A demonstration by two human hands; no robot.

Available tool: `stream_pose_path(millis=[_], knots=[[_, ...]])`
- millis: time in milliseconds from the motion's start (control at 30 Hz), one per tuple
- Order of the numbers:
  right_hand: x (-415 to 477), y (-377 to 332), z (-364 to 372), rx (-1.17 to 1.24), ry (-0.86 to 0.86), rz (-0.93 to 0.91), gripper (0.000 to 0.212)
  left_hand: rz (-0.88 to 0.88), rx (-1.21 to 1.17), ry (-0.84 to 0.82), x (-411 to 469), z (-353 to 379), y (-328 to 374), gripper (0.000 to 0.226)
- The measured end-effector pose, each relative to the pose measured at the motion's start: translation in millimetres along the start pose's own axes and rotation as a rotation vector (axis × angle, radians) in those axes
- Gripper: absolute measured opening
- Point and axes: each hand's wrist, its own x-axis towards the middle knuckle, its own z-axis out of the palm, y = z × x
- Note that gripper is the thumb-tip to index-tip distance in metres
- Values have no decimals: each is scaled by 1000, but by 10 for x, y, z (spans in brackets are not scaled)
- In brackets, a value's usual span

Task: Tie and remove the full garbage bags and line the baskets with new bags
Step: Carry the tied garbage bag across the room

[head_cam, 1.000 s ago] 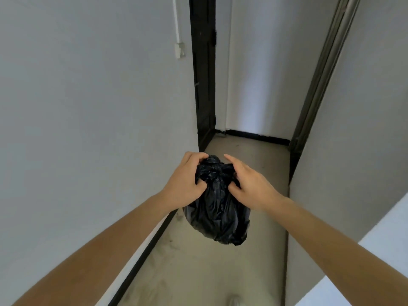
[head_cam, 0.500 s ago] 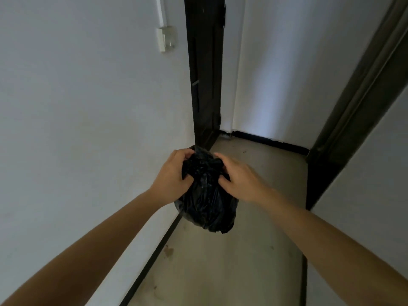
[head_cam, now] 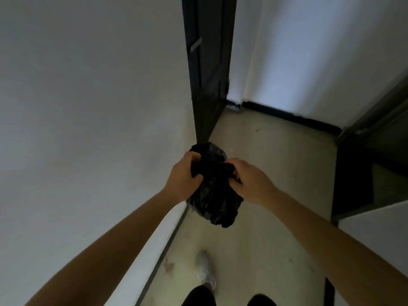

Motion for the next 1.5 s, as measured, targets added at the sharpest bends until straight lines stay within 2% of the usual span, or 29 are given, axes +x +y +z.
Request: stream_pose_path(millis=[200,333,533,767,867,1033,1200,1300,1500], knots=[[907,926,746,40,-6,199,36,-268,36,-92,906,755,-882,30],[1345,1713,1826,114,-53,286,32,-483,60,-48,1143,1647,-1893,24],[1618,2700,3531,145,-257,388,30,-769,-8,-86,1084,3000,-3349,20],[1837,3464,4774,144,-392,346,31,-849,12,-64,1013,3980,-4512,7],[1900,3626,5009,164,-405,343,36,-840,0,-68,1006,4163,-4742,21],[1907,3598,4879,191,-446,382,44,-769,90,-131,1011,4047,-4642,44],[1881,3267,4174,55,-421,306,50,-636,285,-155,1049,3464,-4013,52],[1819,2919,3477,-24,-359,233,55,-597,339,-96,1053,2987,-3367,55],[1750,2018,2035,-76,-124,23,55,-577,356,133,992,2054,-1915,54]])
